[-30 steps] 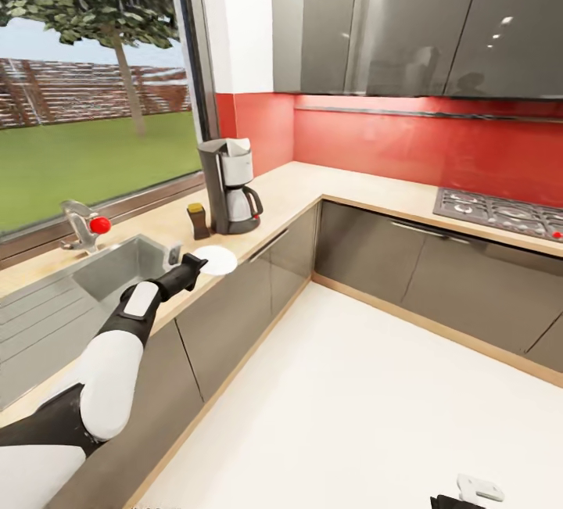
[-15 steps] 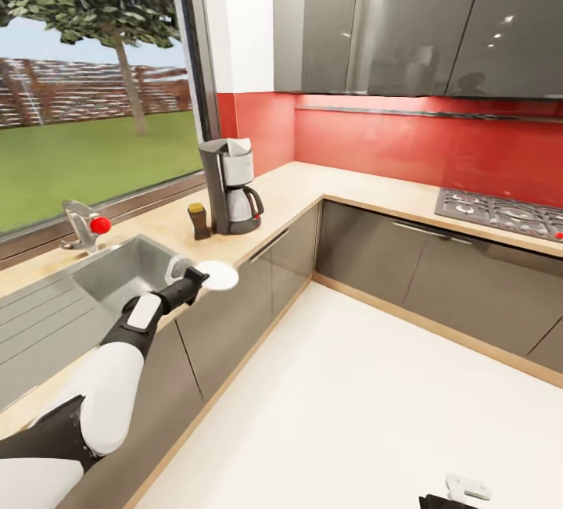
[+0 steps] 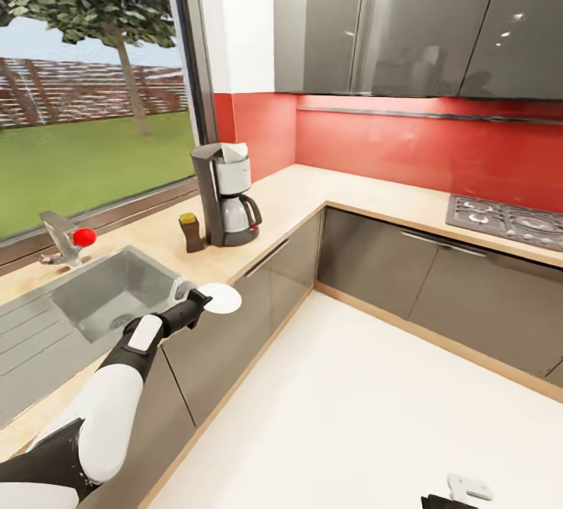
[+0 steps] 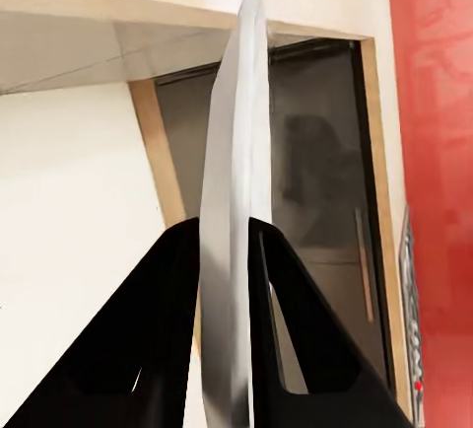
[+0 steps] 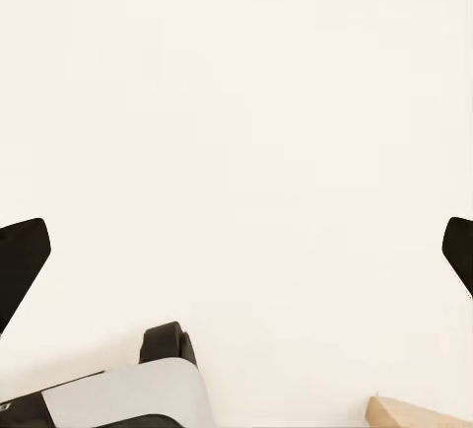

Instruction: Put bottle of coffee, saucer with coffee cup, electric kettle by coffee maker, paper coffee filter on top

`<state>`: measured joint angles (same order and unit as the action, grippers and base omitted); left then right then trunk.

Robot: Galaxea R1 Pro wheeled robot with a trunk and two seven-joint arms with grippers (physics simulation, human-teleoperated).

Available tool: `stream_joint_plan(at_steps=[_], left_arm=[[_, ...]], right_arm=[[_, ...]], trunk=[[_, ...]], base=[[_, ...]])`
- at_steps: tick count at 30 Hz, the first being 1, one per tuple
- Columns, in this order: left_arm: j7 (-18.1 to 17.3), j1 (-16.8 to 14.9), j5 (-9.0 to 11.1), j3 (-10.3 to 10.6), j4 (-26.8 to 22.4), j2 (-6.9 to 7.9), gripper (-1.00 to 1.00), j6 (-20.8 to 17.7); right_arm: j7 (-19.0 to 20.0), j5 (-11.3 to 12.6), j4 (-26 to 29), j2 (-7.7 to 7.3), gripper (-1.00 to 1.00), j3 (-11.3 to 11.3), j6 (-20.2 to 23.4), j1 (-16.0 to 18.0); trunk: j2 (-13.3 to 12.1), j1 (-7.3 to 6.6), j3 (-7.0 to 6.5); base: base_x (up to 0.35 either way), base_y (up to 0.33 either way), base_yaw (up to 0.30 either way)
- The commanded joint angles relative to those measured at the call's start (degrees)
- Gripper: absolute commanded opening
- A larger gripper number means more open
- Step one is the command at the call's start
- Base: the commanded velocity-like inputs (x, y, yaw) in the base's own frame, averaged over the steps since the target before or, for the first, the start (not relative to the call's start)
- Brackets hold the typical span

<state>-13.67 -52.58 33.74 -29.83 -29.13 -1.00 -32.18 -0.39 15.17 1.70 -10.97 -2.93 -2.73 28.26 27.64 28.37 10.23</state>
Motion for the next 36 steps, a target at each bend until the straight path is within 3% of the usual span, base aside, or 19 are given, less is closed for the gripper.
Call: stream_joint_plan(at_steps=[1, 7, 12, 17, 22, 27, 36], left_arm=[[-0.1, 0.25, 0.19, -0.49, -0.05, -0.07, -1.0, -0.52], [-0.1, 0.4, 0.19, -0.55, -0.19, -0.05, -1.0, -0.47], [0.64, 0.41, 0.15, -0.46, -4.06, -0.13, -1.0, -0.5], [3.68, -0.22, 0.16, 1.69, -5.3, -0.25, -1.0, -0.47], [6.64, -1.06, 0.46, 2.21, -5.69, -0.5, -1.0, -0.43], [6.88, -0.61, 0.62, 2.15, -9.39, -0.53, -1.0, -0.5], [6.9, -0.1, 0.18, 2.3, -9.9, -0.55, -1.0, -0.42]], right_arm=[[-0.04, 0.47, -0.03, -0.01, 1.0, -0.32, -0.17, 0.04], [-0.05, 0.47, -0.03, -0.01, 1.0, -0.32, -0.17, 0.04], [-0.11, 0.47, -0.03, 0.06, 1.0, -0.37, -0.17, 0.04], [-0.08, 0.47, -0.03, 0.03, 1.0, -0.35, -0.15, 0.04], [-0.05, 0.39, -0.03, -0.01, 1.0, -0.39, -0.08, 0.04], [-0.05, 0.39, -0.03, -0.09, 1.0, -0.41, -0.08, 0.04], [-0.05, 0.39, -0.03, -0.1, 1.0, -0.41, -0.08, 0.05]], trunk=[[0.1, 0.05, 0.1], [0.1, 0.05, 0.1], [0.1, 0.05, 0.1], [0.1, 0.05, 0.1], [0.1, 0.05, 0.1], [0.1, 0.05, 0.1], [0.1, 0.05, 0.1]], base=[[0.206, -0.139, 0.206], [0.151, -0.101, 0.26], [0.019, -0.009, 0.277], [0.001, -0.001, 0.166], [0.0, 0.0, 0.015], [0.0, 0.0, 0.002], [0.042, -0.023, 0.203]])
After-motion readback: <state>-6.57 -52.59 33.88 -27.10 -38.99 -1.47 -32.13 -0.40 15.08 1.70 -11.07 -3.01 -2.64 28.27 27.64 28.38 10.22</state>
